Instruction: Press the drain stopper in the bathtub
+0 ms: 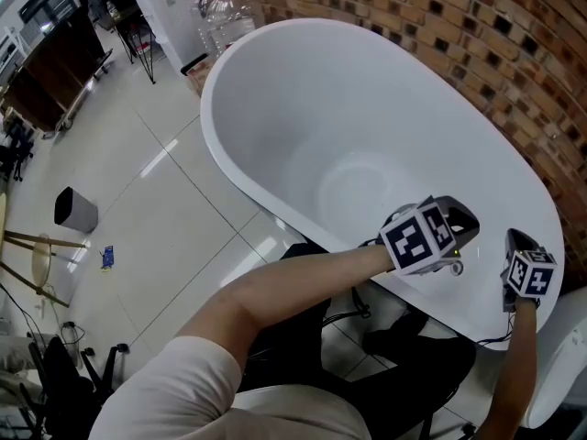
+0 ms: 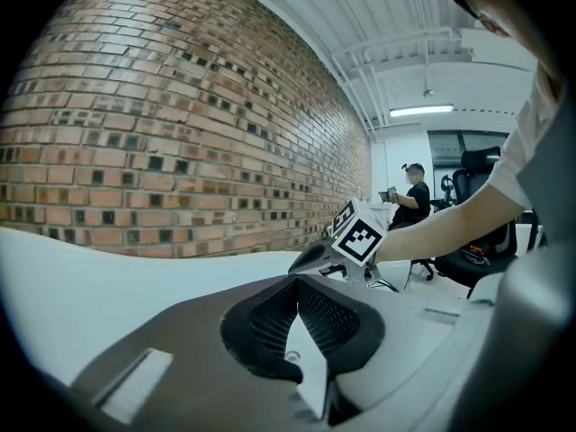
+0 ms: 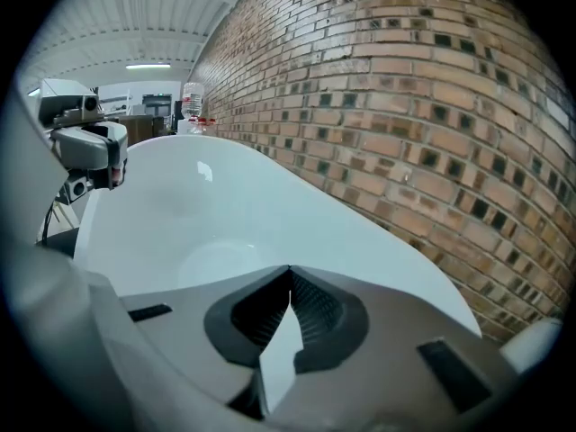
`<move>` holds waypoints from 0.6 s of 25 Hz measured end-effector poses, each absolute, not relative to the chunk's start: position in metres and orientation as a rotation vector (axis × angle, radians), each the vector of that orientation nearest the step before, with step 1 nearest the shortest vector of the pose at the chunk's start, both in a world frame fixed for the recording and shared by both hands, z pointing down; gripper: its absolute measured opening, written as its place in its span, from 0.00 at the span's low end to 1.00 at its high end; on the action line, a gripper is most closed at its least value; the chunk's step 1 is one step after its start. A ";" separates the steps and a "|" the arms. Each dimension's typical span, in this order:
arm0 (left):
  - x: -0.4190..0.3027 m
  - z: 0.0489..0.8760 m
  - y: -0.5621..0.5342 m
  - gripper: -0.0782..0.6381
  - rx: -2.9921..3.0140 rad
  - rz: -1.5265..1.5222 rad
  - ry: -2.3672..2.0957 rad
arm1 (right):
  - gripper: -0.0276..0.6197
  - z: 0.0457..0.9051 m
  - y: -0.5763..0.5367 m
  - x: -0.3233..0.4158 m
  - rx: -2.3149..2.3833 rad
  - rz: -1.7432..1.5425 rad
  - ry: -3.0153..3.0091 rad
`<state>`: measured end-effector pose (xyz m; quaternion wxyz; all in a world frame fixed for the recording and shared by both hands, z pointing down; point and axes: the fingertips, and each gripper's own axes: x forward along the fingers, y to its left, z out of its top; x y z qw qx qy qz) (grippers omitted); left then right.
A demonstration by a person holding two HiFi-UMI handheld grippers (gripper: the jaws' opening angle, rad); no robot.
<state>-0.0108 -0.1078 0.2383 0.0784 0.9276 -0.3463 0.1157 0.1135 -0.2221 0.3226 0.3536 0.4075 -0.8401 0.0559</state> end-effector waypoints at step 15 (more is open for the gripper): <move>-0.010 0.299 -0.158 0.12 2.678 0.397 -0.969 | 0.07 0.421 -0.264 0.102 0.966 0.252 -2.049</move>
